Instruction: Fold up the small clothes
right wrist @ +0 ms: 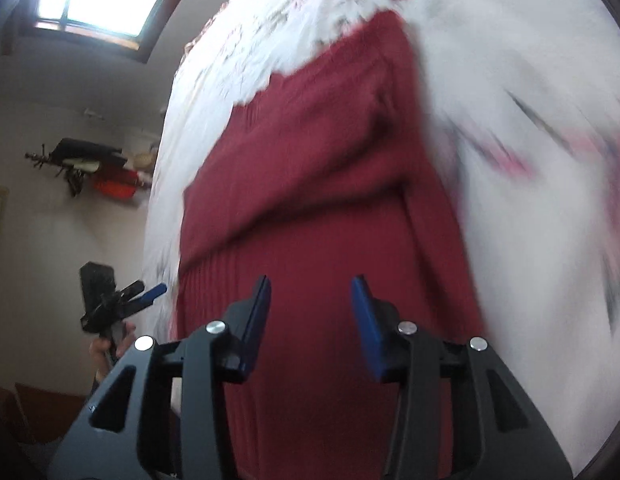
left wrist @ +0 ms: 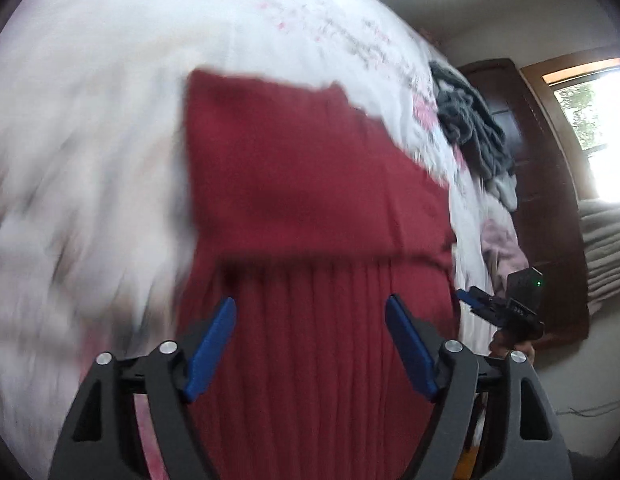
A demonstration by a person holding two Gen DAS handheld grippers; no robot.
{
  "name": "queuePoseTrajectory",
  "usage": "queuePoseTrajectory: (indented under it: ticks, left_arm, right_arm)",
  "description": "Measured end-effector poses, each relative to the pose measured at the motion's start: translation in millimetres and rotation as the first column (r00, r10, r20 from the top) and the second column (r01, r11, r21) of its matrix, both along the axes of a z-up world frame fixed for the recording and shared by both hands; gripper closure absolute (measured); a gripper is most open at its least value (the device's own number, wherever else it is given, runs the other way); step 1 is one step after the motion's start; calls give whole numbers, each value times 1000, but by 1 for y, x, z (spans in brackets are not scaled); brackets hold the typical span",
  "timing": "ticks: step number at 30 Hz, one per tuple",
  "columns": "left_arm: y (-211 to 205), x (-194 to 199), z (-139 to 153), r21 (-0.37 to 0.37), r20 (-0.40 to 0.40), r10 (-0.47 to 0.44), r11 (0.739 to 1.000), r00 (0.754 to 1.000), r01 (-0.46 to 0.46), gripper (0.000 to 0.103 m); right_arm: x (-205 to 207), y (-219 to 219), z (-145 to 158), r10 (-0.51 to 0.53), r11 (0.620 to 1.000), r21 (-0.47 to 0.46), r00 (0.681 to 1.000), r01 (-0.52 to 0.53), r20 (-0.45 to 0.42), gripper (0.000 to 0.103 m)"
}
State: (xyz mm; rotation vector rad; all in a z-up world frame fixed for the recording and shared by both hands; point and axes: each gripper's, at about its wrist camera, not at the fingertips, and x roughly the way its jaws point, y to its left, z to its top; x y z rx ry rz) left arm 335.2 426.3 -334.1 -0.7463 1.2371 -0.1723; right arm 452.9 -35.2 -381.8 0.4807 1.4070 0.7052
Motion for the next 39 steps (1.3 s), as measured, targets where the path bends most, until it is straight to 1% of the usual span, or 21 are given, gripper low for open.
queuePoseTrajectory:
  ticks: [2, 3, 4, 7, 9, 11, 12, 15, 17, 18, 20, 23, 25, 27, 29, 33, 36, 38, 39]
  left_arm:
    - [-1, -40, -3, -4, -26, -9, 1000, 1000, 9, 26]
    - [-2, -62, -4, -15, -38, -6, 1000, 999, 5, 26]
    - [-2, -89, -7, -36, -54, 7, 999, 998, -9, 26]
    - [-5, -147, -19, -101, -103, 57, 993, 993, -68, 26]
    - [-8, -172, -23, -109, -121, 69, 991, 990, -82, 26]
    - [-13, -192, -30, -135, -150, 73, 986, 986, -94, 26]
    - [-16, -197, -34, -152, -163, 71, 984, 984, -96, 26]
    - [-31, -204, -42, -152, -186, 56, 985, 981, -86, 26]
    - [-35, -208, -46, -163, -202, 61, 982, 978, -95, 26]
    - [-36, -210, -48, -164, -206, 66, 981, 976, -101, 26]
    - [-39, -209, -51, -175, -213, 75, 978, 974, -113, 25]
    - [-45, -214, -59, -199, -241, 83, 971, 967, -133, 25]
    - [-52, -217, -60, -200, -245, 71, 972, 967, -122, 25]
    - [-60, -219, -62, -205, -246, 64, 972, 967, -116, 25]
    - [-66, -218, -62, -212, -247, 61, 970, 967, -116, 25]
    - [-82, -211, -60, -239, -228, 21, 968, 973, -77, 25]
    - [-87, -208, -63, -222, -230, 13, 973, 973, -65, 26]
    - [-84, -209, -68, -232, -242, 35, 968, 970, -92, 28]
    - [-82, -209, -69, -238, -245, 46, 966, 968, -106, 32]
  right_arm:
    - [-25, -22, 2, 14, 1000, -23, 999, -15, -35, 56]
    - [-44, -42, 2, 13, 999, -40, 998, -15, -54, 55]
    - [-63, -59, -1, 12, 998, -56, 996, -16, -84, 55]
    - [-103, -97, -5, -16, 995, -98, 992, 4, -127, 55]
    - [-129, -120, -11, -56, 994, -103, 985, 39, -162, 55]
    - [-143, -130, -17, -74, 994, -98, 979, 56, -190, 55]
    - [-151, -132, -21, -83, 993, -94, 975, 65, -204, 55]
    - [-174, -133, -28, -73, 995, -78, 971, 57, -226, 56]
    - [-178, -122, -29, -57, 997, -71, 972, 42, -230, 56]
    - [-182, -132, -30, -53, 997, -75, 972, 37, -229, 55]
    - [-189, -125, -34, -51, 996, -80, 970, 33, -237, 55]
    - [-192, -122, -38, -39, 996, -83, 967, 19, -253, 55]
    - [-196, -118, -39, -33, 997, -81, 965, 12, -259, 55]
    - [-197, -108, -39, -33, 996, -84, 964, 11, -264, 54]
    - [-200, -108, -39, -41, 996, -82, 962, 19, -268, 54]
    - [-206, -102, -38, -34, 998, -66, 964, 17, -265, 54]
    - [-207, -98, -39, -36, 997, -70, 965, 19, -261, 54]
    - [-206, -95, -41, -52, 997, -72, 961, 34, -270, 54]
    - [-205, -96, -42, -60, 997, -69, 959, 43, -276, 54]
